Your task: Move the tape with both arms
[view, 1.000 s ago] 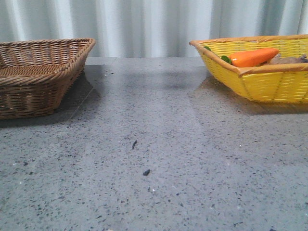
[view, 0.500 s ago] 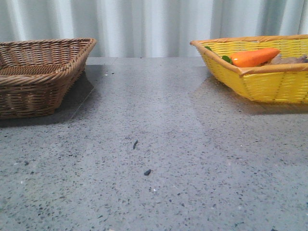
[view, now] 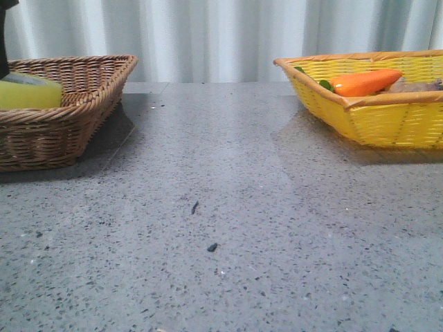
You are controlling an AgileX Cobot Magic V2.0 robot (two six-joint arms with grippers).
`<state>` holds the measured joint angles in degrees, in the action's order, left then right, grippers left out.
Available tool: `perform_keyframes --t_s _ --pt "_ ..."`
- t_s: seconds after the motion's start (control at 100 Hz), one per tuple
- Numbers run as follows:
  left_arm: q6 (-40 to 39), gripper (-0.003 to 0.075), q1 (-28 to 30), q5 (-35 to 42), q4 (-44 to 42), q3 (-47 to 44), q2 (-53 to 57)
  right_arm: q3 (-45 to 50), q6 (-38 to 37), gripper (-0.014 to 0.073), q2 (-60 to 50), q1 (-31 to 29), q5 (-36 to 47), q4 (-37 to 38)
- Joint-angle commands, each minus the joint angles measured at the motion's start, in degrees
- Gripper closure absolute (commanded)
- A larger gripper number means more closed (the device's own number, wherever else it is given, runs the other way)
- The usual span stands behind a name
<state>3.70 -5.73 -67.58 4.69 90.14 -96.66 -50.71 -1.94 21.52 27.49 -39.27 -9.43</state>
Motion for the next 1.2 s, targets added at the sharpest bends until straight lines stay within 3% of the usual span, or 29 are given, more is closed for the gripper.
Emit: perform_keyframes --t_s 0.0,0.19,0.45,0.77,0.86,0.97,1.19 --pt "-0.8 0.0213 -0.3 6.5 3.3 1.3 7.3 -1.3 0.2 0.0636 1.3 0.1 2.2 1.1" --pt "-0.7 0.0317 -6.5 25.2 5.1 -6.2 24.2 0.2 1.9 0.0636 -2.4 0.1 0.9 5.1" --pt "-0.4 0.0409 -18.5 41.6 5.1 -31.1 48.3 8.5 2.5 0.0636 -12.1 0.1 3.8 13.9" --pt "-0.4 0.0515 -20.3 44.2 5.1 -54.0 73.1 10.8 2.5 0.0636 -13.0 0.1 3.7 13.8" --pt "-0.4 0.0592 -20.3 44.2 5.1 -57.5 78.0 10.8 2.5 0.0635 -13.0 0.1 3.7 13.8" --pt "-0.4 0.0742 -20.3 43.9 5.4 -59.9 81.7 10.8 2.5 0.0635 -13.0 0.1 3.7 13.8" --pt "-0.4 0.0741 -20.3 43.7 6.4 -61.0 83.1 10.8 2.5 0.0635 -13.0 0.1 3.7 13.8"
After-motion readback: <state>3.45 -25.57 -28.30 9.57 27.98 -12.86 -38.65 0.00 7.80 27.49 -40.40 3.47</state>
